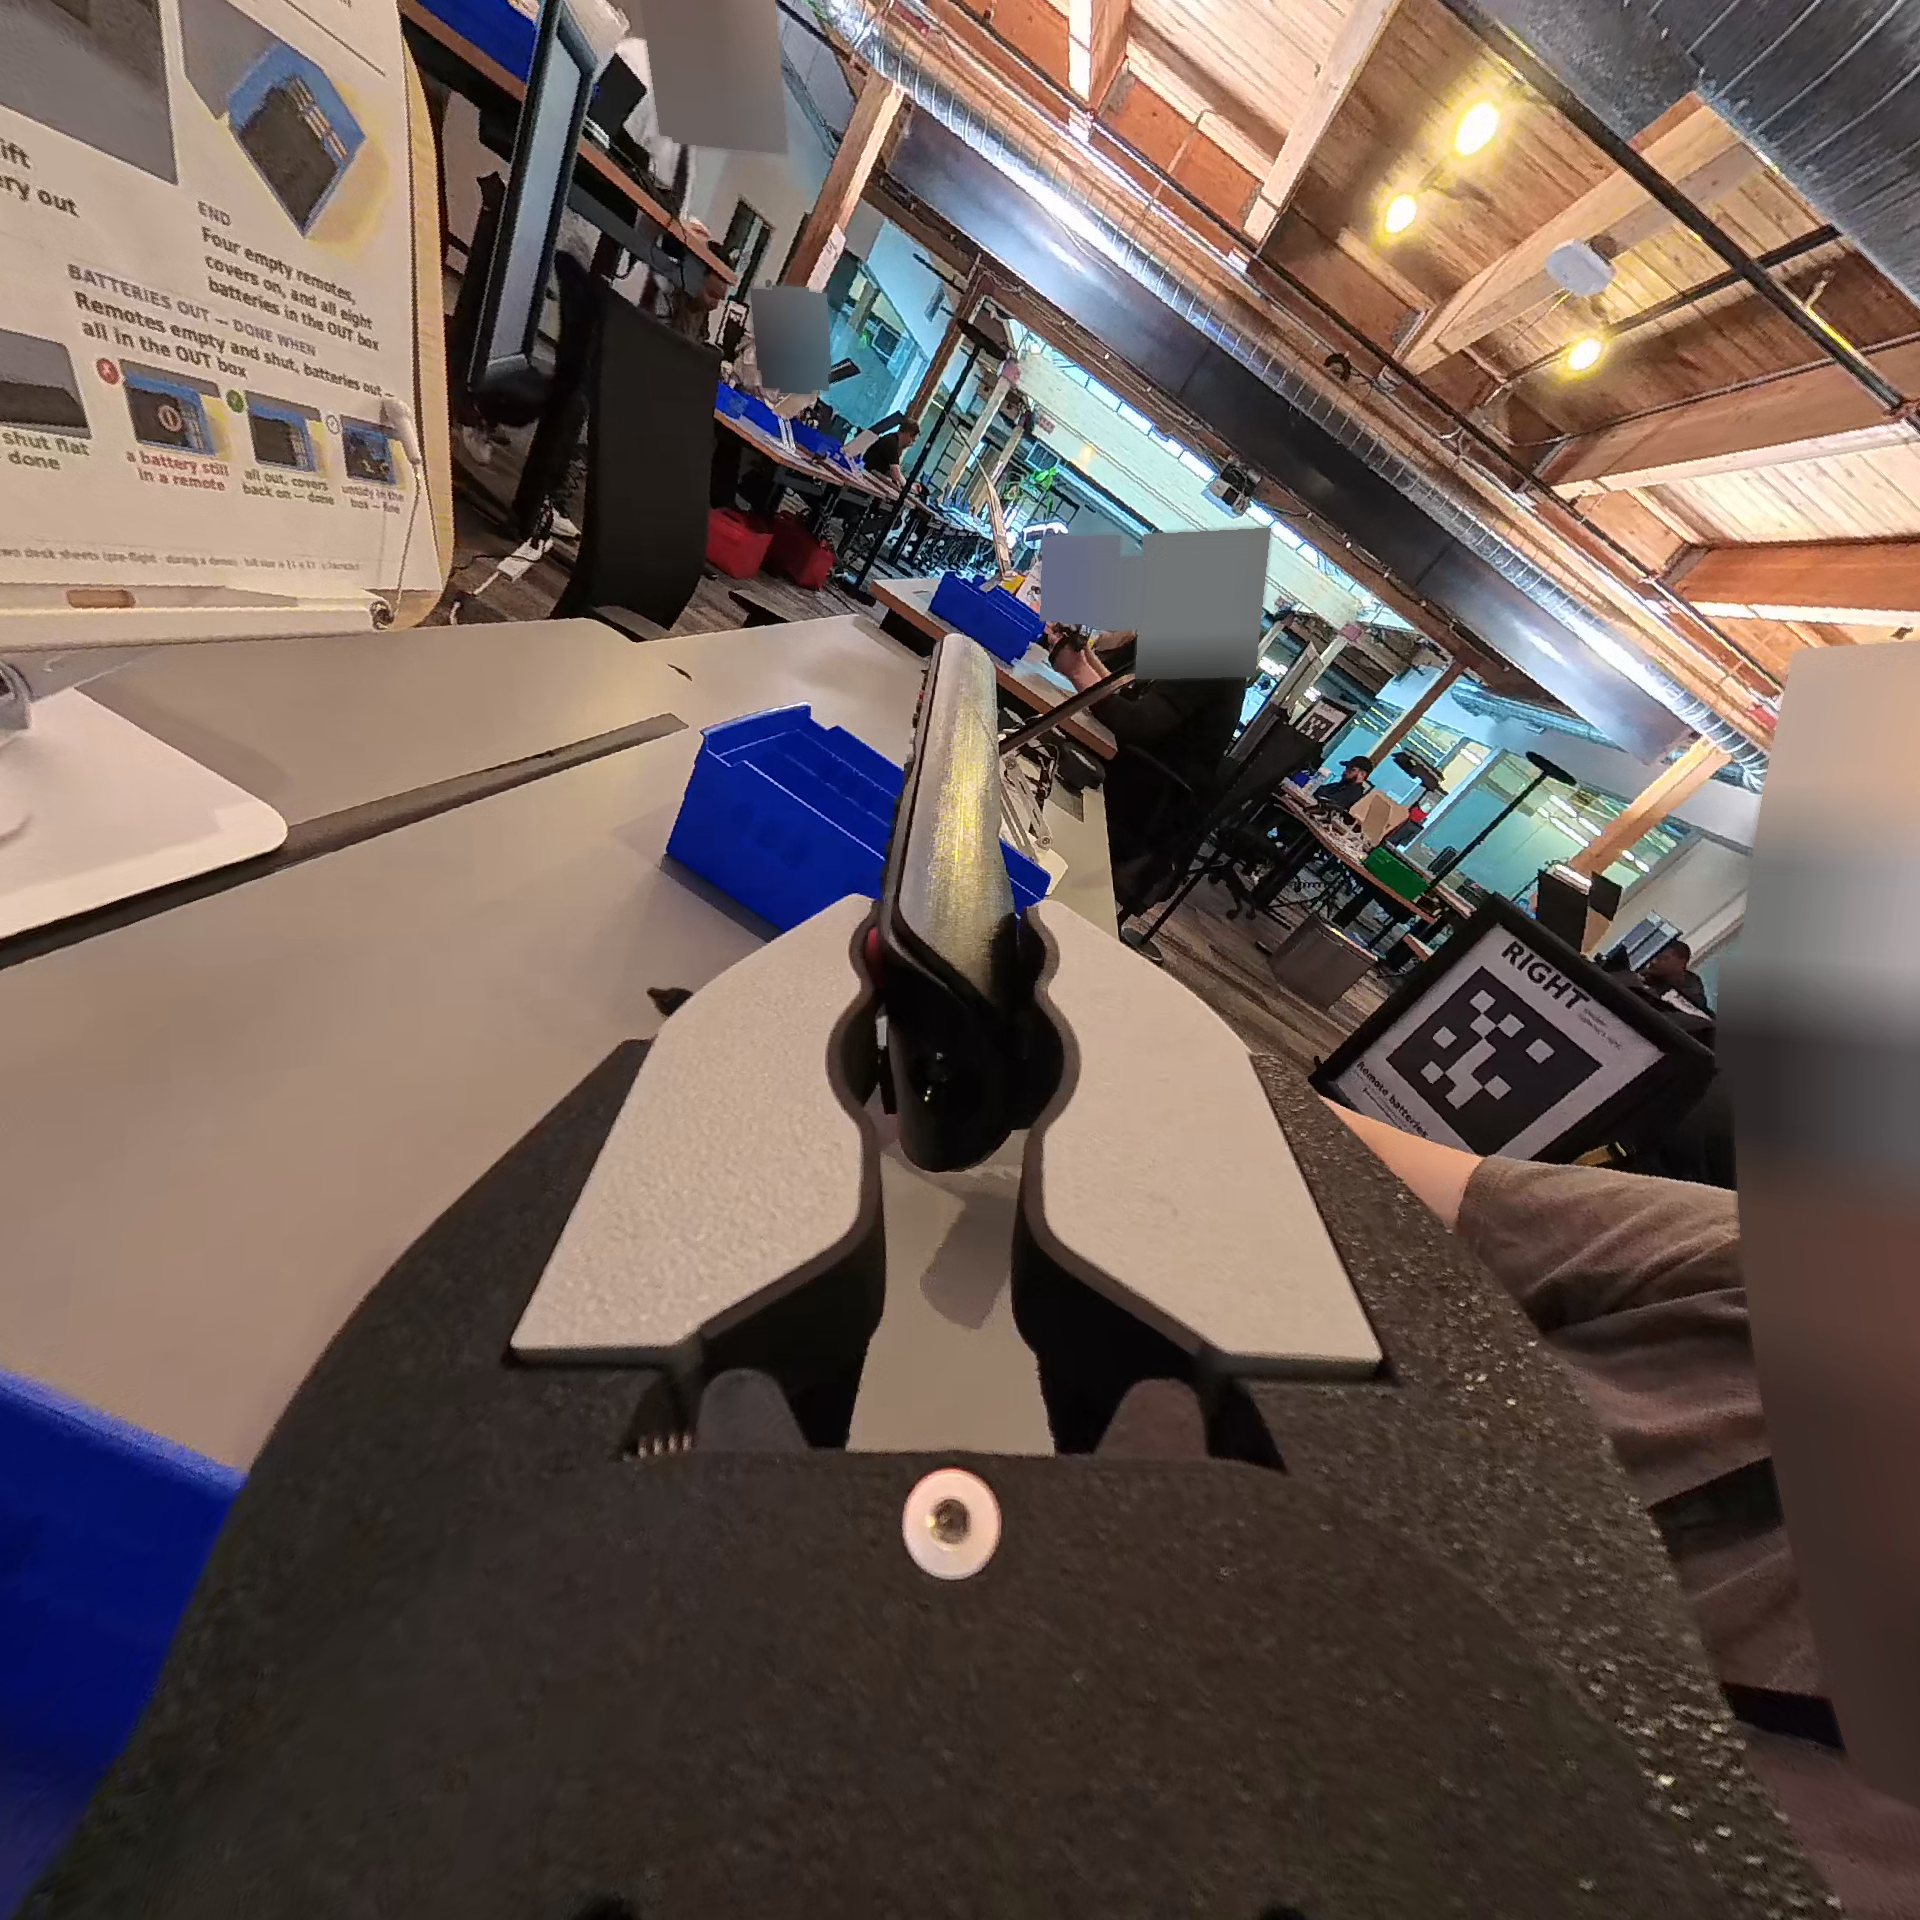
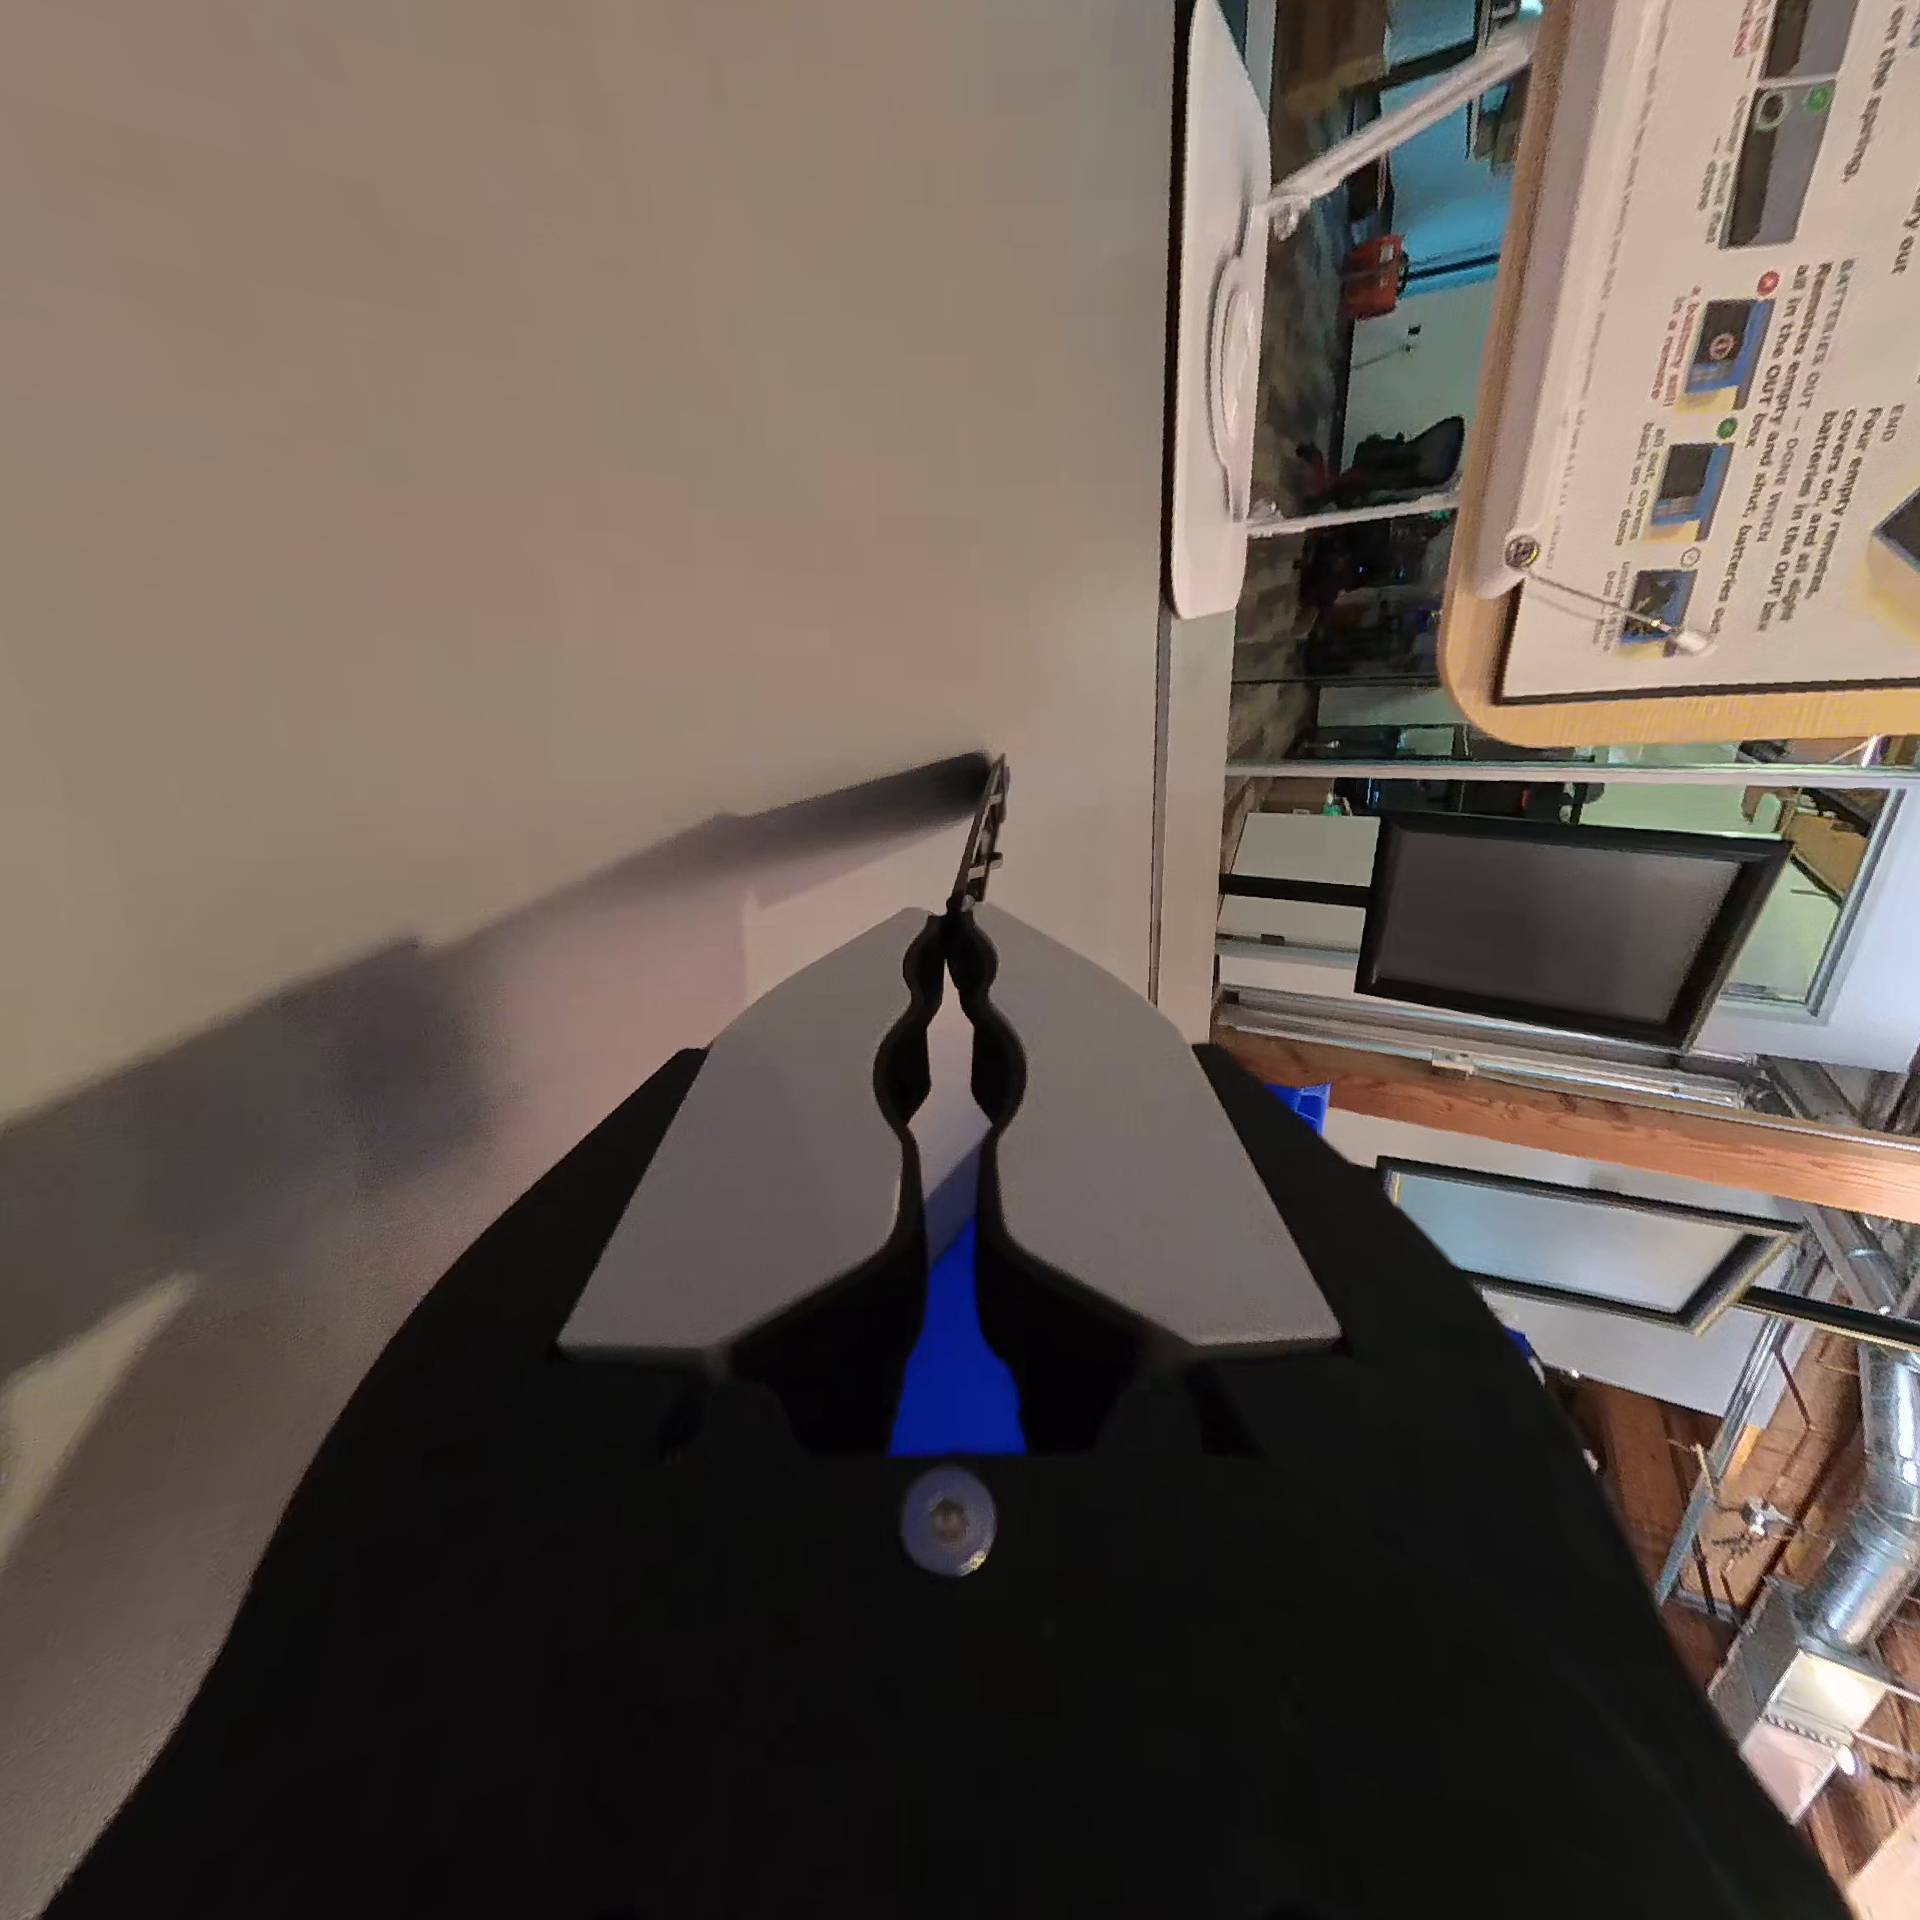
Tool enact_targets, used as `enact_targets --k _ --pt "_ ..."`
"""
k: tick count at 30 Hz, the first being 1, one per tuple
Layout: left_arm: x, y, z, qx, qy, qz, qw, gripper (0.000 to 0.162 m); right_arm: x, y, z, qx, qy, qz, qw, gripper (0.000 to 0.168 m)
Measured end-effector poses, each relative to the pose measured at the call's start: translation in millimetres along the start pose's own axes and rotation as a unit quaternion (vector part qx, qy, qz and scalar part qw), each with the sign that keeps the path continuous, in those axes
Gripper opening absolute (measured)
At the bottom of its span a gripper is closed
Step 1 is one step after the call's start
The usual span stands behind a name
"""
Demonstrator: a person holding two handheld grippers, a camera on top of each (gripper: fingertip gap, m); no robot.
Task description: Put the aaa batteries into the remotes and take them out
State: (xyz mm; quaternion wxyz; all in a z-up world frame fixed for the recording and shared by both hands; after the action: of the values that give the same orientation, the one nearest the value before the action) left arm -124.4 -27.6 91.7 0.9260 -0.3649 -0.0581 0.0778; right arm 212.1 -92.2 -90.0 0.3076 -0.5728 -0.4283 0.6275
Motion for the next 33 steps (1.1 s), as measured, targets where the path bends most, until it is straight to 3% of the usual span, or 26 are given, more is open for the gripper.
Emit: enact_targets --k 25,29,33 --pt "5 6 -2 -0.012 0.008 0.001 1.000 0.024 21 23 -13 0.051 0.020 0.051 0.997 0.007" --pt "5 6 -2 -0.014 0.008 0.000 1.000 0.023 11 8 -13 0.192 -0.025 0.045 0.980 0.005" --pt "6 5 -2 -0.013 0.008 0.001 1.000 0.024 5 -8 -21 0.410 -0.065 0.062 0.908 0.004"
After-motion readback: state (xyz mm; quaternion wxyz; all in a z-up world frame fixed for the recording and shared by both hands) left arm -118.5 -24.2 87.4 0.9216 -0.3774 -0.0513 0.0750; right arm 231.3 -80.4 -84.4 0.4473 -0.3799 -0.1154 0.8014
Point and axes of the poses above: each gripper's, where its closed fingertips meet, x out along the fingers, z out of its top, y = z × x across the jaws, the point moved 7 cm from there along -x, back along the fingers, and after that the axes turned 11 degrees about -x, right-handed, at the moved point
